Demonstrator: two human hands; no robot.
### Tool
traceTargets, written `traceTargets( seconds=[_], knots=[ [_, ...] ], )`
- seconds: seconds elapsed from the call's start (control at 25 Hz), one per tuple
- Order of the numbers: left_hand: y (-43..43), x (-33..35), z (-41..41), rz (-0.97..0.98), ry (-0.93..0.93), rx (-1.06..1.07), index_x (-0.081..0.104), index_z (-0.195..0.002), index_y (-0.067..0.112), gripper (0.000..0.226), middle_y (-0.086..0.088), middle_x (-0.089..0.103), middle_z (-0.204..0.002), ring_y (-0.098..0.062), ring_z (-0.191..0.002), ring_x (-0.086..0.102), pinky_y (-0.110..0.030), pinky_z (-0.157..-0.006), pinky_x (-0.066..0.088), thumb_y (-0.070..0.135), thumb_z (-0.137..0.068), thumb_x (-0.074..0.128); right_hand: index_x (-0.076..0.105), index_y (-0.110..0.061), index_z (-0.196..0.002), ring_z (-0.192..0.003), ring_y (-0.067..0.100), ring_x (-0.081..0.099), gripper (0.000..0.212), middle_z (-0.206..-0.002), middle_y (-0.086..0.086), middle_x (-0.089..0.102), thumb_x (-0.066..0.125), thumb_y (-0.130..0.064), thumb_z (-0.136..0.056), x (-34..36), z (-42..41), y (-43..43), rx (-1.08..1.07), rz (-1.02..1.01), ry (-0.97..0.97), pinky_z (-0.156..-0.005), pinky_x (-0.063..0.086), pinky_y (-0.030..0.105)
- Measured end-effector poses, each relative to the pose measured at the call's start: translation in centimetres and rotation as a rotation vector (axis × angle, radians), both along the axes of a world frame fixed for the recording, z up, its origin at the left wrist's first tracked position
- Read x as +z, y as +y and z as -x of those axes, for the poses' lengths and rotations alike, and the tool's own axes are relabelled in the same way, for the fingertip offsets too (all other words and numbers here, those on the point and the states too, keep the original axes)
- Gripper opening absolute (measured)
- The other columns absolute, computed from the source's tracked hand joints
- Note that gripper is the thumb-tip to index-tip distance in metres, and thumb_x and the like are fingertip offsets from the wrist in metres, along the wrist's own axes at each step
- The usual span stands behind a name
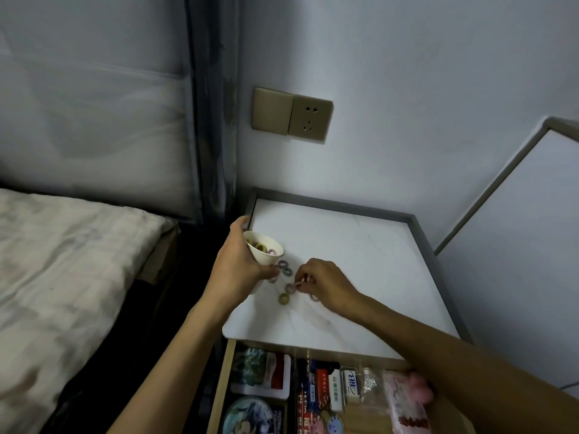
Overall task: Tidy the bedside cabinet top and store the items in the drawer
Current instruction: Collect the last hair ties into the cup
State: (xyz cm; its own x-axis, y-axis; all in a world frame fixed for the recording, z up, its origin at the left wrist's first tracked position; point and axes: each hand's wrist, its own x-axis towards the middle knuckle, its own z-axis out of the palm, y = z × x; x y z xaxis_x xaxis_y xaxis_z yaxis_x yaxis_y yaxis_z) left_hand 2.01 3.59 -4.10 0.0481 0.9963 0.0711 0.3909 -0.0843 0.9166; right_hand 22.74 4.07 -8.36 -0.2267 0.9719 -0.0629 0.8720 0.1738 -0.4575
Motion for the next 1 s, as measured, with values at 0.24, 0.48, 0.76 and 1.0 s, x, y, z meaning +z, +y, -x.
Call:
traceTargets(
  seconds=[0.24, 0.48, 0.76, 1.0],
  knots=[
    [0.0, -0.1, -0.1, 0.009, 0.029, -0.023, 0.025, -0.149, 0.025, 0.115, -0.006, 0.054, -0.13, -0.022, -0.109, 0.055, -0.026, -0.084, 0.043, 0.01, -0.057, 0.092, 0.069, -0.008, -0.103, -0.089, 0.02, 0.067, 0.013, -0.102, 0.007, 0.069, 0.062, -0.013, -0.094, 1.8, 0.2, 0.6, -0.048, 0.039, 0.012, -0.079, 0.053, 0.026],
    [-0.3, 0.0, -0.7, 0.013, 0.024, -0.09, 0.026, -0.149, 0.028, 0.114, 0.006, 0.053, -0.12, -0.012, -0.097, 0.055, -0.009, -0.064, 0.04, 0.01, -0.057, 0.091, 0.07, -0.019, -0.088, -0.071, 0.0, 0.062, 0.013, -0.08, -0.008, 0.069, 0.073, -0.008, -0.083, 9.4, 3.1, 1.6, 0.15, -0.074, 0.354, -0.069, 0.048, 0.014],
    [-0.6, 0.4, -1.0, -0.027, 0.0, -0.098, 0.028, -0.147, 0.027, 0.112, 0.009, 0.05, -0.118, -0.015, -0.102, 0.054, -0.023, -0.08, 0.043, 0.008, -0.057, 0.092, 0.071, -0.02, -0.108, -0.075, 0.002, 0.062, 0.031, -0.093, -0.005, 0.069, 0.075, -0.007, -0.08, 11.1, 1.7, 1.1, 0.144, -0.048, 0.309, -0.069, 0.051, 0.016],
    [-0.3, 0.3, 0.2, 0.006, -0.016, 0.024, 0.03, -0.148, 0.023, 0.112, -0.002, 0.053, -0.13, -0.017, -0.107, 0.051, -0.028, -0.083, 0.041, 0.01, -0.056, 0.092, 0.056, -0.019, -0.126, -0.098, 0.017, 0.06, 0.05, -0.111, 0.002, 0.061, 0.068, -0.048, -0.086, 3.2, -0.9, -2.0, -0.162, 0.253, -0.098, -0.082, 0.046, 0.027]
  ],
)
